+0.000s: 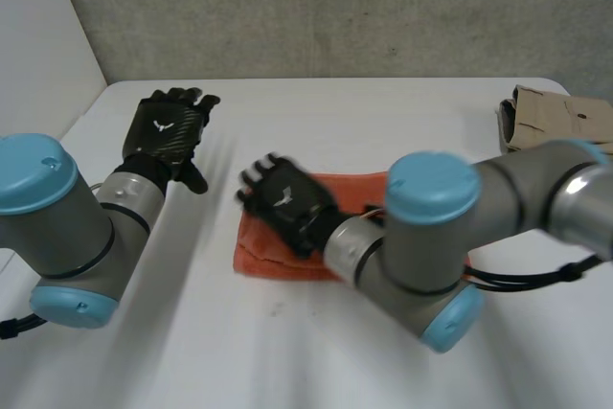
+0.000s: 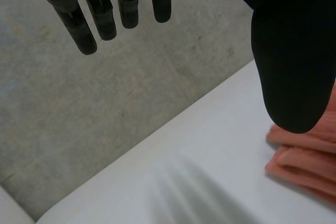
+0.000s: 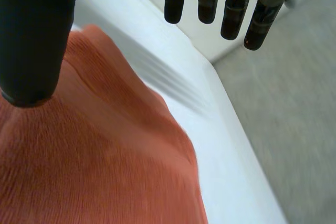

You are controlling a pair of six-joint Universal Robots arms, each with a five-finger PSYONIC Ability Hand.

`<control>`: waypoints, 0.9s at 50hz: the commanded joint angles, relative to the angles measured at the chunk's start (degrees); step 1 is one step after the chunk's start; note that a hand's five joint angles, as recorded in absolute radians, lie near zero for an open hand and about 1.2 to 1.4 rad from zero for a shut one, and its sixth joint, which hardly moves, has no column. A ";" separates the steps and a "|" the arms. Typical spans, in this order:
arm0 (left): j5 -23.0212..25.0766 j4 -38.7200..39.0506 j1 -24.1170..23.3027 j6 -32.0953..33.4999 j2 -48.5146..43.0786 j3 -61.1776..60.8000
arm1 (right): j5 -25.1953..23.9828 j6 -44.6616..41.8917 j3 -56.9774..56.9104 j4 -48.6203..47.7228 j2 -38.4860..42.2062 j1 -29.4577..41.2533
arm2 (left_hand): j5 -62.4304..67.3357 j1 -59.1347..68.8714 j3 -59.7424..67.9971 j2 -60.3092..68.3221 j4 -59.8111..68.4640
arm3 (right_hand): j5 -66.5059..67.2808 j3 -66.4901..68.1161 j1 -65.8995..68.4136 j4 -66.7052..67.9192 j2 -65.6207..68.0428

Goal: Fold the laundry.

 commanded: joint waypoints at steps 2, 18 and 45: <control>0.49 -0.01 -6.01 -0.35 -0.20 2.31 | 2.50 21.98 7.89 8.34 -10.57 -14.30 | -2.61 -0.95 -2.15 -1.77 -1.63 | -3.67 -2.34 -1.62 -3.52 -2.53; -0.13 -12.13 -11.64 2.10 -12.95 10.84 | 4.61 17.34 25.12 3.78 -11.72 -24.94 | -2.06 -0.41 -1.60 -1.22 -1.08 | 20.44 21.77 22.49 20.59 21.57; -7.60 -16.79 -13.23 -0.44 8.49 3.64 | 11.73 -7.98 9.32 1.13 -12.52 -5.89 | -2.39 -0.74 -1.94 -1.55 -1.41 | 66.33 67.66 68.38 66.48 67.47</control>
